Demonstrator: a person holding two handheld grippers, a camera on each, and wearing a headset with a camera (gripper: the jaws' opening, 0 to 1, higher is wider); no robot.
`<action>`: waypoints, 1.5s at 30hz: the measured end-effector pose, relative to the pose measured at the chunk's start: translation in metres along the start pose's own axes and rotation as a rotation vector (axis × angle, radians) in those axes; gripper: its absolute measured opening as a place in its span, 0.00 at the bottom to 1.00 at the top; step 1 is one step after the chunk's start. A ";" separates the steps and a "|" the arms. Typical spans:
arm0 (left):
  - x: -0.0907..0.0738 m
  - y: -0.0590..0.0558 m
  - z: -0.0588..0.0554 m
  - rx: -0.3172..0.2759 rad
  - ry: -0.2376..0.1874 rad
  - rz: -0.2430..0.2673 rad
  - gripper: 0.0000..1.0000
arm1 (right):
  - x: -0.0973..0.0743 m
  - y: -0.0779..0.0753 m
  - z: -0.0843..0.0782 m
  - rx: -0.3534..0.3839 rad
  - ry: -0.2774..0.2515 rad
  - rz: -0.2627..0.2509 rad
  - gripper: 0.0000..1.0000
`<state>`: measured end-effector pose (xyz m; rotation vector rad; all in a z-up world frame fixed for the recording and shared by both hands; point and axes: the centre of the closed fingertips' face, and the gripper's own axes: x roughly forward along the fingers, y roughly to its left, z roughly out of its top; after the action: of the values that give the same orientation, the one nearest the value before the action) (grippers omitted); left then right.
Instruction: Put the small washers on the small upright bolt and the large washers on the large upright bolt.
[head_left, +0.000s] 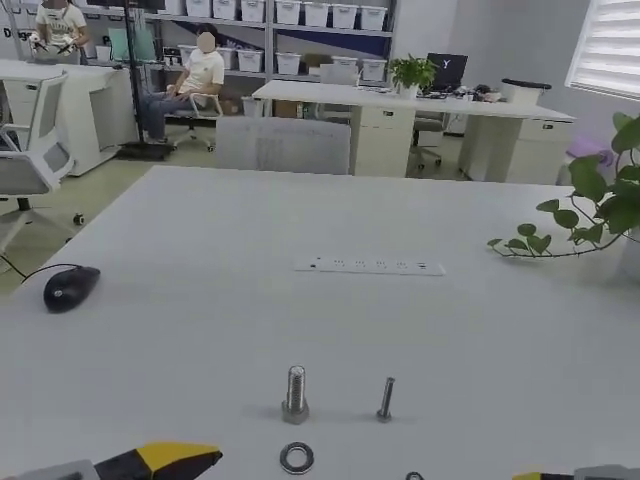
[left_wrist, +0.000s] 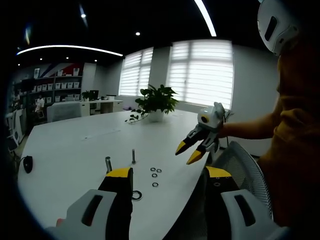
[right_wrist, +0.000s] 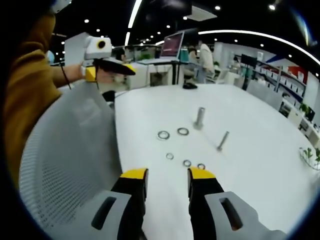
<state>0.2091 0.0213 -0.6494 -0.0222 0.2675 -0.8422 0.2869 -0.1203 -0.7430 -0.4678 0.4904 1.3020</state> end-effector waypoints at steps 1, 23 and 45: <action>-0.001 0.000 0.000 0.000 0.000 0.001 0.56 | 0.003 -0.004 -0.002 -0.005 0.020 0.002 0.33; -0.002 0.006 0.005 -0.008 -0.023 0.023 0.56 | 0.038 -0.038 -0.030 -0.114 0.383 0.110 0.27; -0.005 0.015 0.007 -0.017 -0.040 0.036 0.57 | 0.068 -0.050 -0.052 -0.124 0.587 0.172 0.23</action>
<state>0.2182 0.0343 -0.6434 -0.0502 0.2367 -0.8025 0.3446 -0.1069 -0.8223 -0.9378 0.9567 1.3576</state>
